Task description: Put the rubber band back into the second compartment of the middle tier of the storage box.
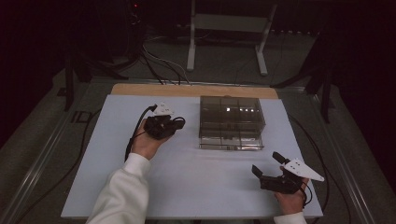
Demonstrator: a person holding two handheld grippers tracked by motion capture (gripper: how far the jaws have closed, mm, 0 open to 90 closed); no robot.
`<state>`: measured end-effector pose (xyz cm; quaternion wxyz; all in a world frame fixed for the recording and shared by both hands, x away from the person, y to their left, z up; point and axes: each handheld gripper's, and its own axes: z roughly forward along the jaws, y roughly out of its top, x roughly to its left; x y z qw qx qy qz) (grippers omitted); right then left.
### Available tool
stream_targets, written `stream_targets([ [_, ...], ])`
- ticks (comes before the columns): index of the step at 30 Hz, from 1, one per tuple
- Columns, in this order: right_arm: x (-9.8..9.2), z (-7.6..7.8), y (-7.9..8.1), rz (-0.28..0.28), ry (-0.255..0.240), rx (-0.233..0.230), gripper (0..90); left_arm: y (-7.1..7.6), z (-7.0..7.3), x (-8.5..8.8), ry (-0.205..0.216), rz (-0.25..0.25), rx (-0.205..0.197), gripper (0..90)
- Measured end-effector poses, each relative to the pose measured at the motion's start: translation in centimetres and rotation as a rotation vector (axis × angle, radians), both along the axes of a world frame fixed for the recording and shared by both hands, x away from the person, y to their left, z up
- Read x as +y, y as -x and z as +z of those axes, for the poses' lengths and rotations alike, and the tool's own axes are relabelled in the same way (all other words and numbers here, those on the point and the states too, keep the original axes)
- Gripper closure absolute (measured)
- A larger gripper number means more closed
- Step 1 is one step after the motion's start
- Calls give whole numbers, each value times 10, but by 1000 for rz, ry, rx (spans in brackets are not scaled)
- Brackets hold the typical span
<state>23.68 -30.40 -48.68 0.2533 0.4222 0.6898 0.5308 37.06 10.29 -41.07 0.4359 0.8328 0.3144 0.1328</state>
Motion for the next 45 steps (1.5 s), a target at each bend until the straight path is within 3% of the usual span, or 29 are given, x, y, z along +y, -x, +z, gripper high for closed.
stream_targets([
  [23,0,0,0,3,-1,-1,9,-1,6,-33,-1,-77,-9,883],
  [45,0,0,0,4,2,0,10,-3,6,-53,2,-123,-3,883],
])
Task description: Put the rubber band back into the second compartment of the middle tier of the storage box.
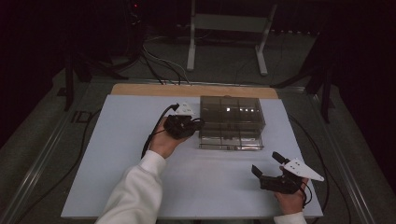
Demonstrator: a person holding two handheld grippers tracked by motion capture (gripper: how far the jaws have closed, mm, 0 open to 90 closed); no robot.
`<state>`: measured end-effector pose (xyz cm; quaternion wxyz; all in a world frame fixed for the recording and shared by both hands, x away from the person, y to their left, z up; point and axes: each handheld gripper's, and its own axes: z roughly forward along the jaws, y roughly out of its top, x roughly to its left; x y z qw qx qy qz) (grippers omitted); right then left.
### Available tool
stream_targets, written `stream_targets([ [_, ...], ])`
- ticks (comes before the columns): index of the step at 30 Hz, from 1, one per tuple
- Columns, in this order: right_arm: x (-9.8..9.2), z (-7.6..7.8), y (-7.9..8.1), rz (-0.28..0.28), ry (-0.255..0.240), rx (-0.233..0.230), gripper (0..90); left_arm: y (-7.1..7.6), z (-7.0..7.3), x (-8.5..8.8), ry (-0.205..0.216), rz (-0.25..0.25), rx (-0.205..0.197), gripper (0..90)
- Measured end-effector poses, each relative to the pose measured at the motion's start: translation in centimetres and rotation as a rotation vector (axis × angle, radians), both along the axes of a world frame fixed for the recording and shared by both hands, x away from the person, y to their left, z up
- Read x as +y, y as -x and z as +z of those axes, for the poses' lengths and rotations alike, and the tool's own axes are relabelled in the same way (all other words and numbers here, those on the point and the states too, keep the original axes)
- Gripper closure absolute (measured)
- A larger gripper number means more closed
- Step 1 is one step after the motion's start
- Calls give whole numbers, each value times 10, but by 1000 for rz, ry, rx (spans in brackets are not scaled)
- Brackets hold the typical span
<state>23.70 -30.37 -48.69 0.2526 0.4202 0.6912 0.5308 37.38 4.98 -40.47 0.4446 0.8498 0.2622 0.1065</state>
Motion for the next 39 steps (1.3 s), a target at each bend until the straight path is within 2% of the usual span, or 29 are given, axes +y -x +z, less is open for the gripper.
stream_targets([
  [22,1,0,0,3,-3,-1,9,-4,-2,-23,29,-44,19,883],
  [39,2,0,0,7,-1,-2,9,-8,-6,-43,35,-72,31,884],
])
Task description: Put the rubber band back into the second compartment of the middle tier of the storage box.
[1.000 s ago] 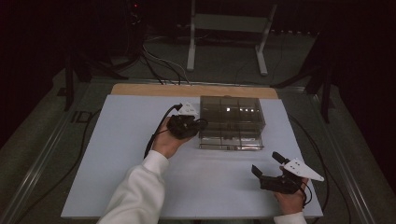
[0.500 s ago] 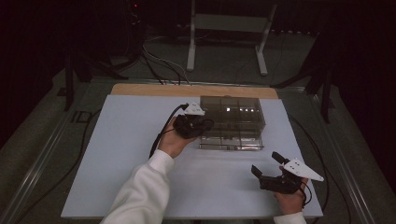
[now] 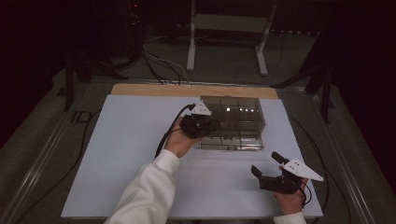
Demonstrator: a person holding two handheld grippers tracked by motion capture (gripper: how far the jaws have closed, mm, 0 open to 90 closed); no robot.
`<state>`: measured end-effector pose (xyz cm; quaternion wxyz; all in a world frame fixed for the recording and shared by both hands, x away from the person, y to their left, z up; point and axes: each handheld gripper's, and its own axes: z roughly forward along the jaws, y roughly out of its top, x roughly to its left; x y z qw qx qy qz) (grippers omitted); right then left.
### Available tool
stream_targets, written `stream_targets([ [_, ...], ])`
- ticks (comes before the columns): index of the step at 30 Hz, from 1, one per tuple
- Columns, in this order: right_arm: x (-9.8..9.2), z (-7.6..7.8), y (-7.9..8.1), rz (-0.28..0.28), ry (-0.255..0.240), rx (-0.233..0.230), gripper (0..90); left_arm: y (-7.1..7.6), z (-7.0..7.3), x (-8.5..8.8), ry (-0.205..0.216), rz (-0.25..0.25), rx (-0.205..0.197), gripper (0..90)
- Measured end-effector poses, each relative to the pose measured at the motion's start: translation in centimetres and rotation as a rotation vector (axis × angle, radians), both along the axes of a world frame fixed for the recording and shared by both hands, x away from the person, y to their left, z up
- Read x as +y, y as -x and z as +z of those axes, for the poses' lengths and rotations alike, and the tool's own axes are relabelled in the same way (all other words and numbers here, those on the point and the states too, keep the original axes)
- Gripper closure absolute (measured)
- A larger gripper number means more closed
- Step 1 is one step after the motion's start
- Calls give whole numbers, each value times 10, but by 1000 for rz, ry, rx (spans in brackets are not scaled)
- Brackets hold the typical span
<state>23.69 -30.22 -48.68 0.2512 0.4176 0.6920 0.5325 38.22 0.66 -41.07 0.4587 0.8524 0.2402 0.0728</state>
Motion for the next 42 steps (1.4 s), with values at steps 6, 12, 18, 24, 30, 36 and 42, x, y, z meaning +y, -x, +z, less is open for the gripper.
stream_targets([
  [6,0,0,0,1,-1,0,9,-1,-2,-8,-5,-11,2,884],
  [12,0,0,0,2,-2,0,9,-2,-4,-15,-8,-21,1,884],
  [18,0,0,0,2,-2,1,9,-2,-5,-21,-14,-30,3,884],
  [24,1,0,0,4,-2,-1,9,-3,-7,-27,-23,-41,4,884],
  [30,1,0,0,6,-3,-1,9,-3,-9,-33,-25,-44,9,884],
  [36,0,0,0,5,-6,0,9,-4,-12,-40,-33,-56,16,884],
  [42,0,0,0,5,-5,0,9,-4,-15,-46,-41,-66,20,883],
])
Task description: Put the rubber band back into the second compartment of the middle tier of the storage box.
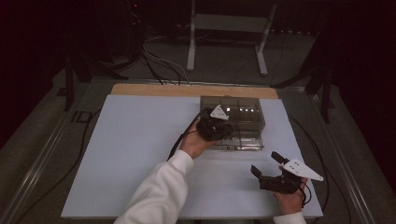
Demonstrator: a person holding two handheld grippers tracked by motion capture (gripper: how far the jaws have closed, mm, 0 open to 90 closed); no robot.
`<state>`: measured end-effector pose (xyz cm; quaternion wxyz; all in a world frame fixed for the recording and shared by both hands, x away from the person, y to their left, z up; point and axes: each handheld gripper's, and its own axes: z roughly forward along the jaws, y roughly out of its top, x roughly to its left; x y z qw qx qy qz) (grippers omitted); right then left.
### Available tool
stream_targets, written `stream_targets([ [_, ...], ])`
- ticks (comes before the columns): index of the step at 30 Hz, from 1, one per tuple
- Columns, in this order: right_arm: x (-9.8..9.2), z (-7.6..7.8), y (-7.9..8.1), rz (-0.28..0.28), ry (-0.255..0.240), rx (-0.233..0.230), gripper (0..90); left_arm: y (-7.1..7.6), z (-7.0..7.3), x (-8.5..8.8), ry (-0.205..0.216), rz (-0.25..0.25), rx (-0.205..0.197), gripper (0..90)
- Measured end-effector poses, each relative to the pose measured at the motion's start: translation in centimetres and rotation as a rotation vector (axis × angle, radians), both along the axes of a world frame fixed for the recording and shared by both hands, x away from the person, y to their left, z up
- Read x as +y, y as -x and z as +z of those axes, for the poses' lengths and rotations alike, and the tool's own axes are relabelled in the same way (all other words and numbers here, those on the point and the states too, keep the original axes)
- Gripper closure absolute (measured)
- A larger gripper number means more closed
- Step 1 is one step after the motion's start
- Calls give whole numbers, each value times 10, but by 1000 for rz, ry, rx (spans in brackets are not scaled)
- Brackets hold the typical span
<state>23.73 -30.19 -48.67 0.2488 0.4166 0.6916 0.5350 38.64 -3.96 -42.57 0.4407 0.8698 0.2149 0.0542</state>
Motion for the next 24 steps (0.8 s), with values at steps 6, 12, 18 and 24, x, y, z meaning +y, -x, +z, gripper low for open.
stream_targets([
  [6,0,0,0,1,-1,0,9,0,-2,-6,-6,-9,0,883],
  [12,0,0,0,2,-2,-2,9,0,-4,-10,-7,-14,3,884],
  [18,0,0,0,2,-3,0,9,-1,-5,-14,-9,-15,6,883],
  [24,0,0,0,1,-4,-1,9,-2,-8,-17,-13,-20,9,883],
])
